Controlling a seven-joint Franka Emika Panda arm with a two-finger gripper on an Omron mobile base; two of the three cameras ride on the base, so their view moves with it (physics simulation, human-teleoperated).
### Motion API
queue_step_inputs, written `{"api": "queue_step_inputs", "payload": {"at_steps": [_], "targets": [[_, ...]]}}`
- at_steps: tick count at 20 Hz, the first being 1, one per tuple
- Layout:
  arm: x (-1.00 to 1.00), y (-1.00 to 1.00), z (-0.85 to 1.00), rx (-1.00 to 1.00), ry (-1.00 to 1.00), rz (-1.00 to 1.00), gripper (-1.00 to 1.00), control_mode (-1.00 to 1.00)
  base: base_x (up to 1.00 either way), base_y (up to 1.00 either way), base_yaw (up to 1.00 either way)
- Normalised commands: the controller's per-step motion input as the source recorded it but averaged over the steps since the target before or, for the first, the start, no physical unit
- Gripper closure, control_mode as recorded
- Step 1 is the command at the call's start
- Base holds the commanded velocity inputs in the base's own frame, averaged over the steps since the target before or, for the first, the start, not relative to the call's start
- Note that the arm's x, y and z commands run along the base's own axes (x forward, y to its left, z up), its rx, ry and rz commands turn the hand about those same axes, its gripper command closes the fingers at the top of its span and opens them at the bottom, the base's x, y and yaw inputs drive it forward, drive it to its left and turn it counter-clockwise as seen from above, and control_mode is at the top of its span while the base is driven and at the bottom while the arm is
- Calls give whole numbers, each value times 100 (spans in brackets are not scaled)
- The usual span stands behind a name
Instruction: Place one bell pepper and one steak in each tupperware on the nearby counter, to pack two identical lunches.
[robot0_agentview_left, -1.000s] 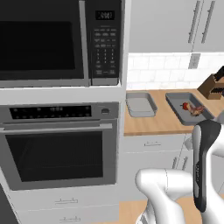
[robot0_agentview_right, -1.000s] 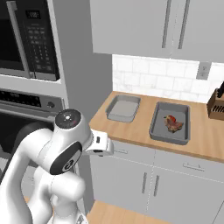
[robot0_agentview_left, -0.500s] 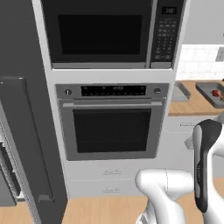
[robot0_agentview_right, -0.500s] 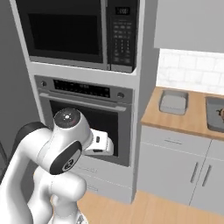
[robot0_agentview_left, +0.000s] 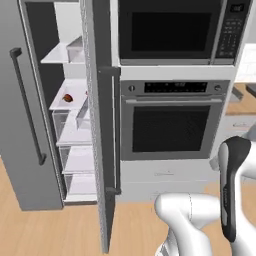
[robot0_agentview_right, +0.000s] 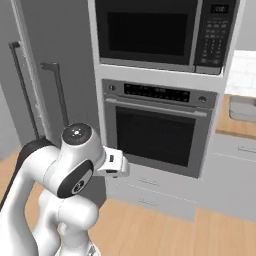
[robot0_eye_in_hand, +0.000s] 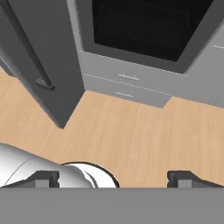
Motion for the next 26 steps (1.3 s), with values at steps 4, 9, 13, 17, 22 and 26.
{"api": "queue_step_inputs", "payload": {"at_steps": [4,9,13,17,22,26], "targets": [[0,0,0,0,0,0,-100,100,-91,100,0],[0,0,0,0,0,0,-100,100,-19,100,0],[0,0,0,0,0,0,-100,100,3,100,0],[0,0,0,0,0,0,-100,100,28,100,0],[0,0,0,0,0,0,-100,100,25,100,-3],[0,0,0,0,0,0,-100,100,43,57,-17]]}}
